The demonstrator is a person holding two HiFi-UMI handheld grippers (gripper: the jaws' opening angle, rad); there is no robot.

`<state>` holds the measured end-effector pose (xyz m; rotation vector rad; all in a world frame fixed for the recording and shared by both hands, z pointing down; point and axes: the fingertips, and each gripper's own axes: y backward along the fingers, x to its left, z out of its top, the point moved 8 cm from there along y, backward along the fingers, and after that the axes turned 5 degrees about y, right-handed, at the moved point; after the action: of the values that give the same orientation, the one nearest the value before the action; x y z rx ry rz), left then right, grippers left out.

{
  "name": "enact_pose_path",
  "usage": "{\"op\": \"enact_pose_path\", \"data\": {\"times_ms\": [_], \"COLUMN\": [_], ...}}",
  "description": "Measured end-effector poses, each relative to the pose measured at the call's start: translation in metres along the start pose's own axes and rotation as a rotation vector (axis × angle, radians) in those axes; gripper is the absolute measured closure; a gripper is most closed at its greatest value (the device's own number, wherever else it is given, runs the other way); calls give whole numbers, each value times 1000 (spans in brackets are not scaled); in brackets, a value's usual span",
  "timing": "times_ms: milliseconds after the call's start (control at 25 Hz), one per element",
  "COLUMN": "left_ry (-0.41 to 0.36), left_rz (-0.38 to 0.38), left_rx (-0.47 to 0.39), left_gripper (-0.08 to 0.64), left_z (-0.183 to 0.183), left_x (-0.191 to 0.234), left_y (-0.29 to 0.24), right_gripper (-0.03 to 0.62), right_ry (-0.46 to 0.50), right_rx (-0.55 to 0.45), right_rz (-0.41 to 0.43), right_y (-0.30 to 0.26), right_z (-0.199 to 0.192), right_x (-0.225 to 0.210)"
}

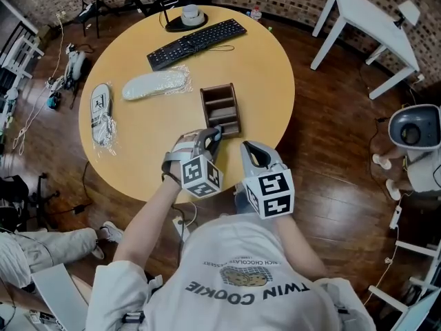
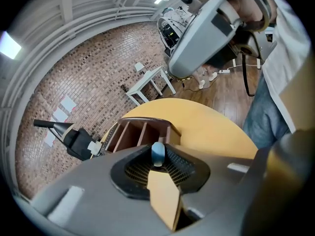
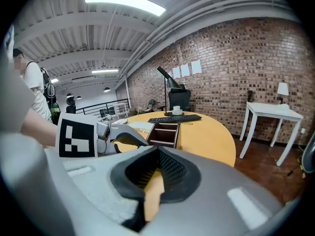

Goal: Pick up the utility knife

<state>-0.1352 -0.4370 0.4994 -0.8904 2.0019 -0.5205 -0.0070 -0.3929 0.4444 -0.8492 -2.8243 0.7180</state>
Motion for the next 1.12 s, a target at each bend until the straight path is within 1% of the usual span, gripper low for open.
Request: {"op": "enact_pose_path", "data": {"times_ms": [200, 400, 680, 840, 1120], "left_ry": [14, 47, 151, 192, 294], "left_rz": [24, 49, 87, 110, 125], "left_rx": [-32, -67, -143, -191, -265], "left_gripper": [485, 485, 485, 485, 485], "left_z": [6, 13, 23, 29, 34], "left_x": [0, 0, -5, -14, -30], "left_y": [14, 32, 73, 102, 143], "right_gripper": [589, 589, 589, 589, 589], "right_ry": [4, 11, 29, 40, 51], "right_rx": [-6, -24, -51, -68, -89], "right_rz": [-6, -10, -15, -22, -43], "right_y": [10, 18, 35, 50, 78], "right_z": [-3, 1, 2, 3, 6], "right_x": [9, 16, 35, 51, 73]}}
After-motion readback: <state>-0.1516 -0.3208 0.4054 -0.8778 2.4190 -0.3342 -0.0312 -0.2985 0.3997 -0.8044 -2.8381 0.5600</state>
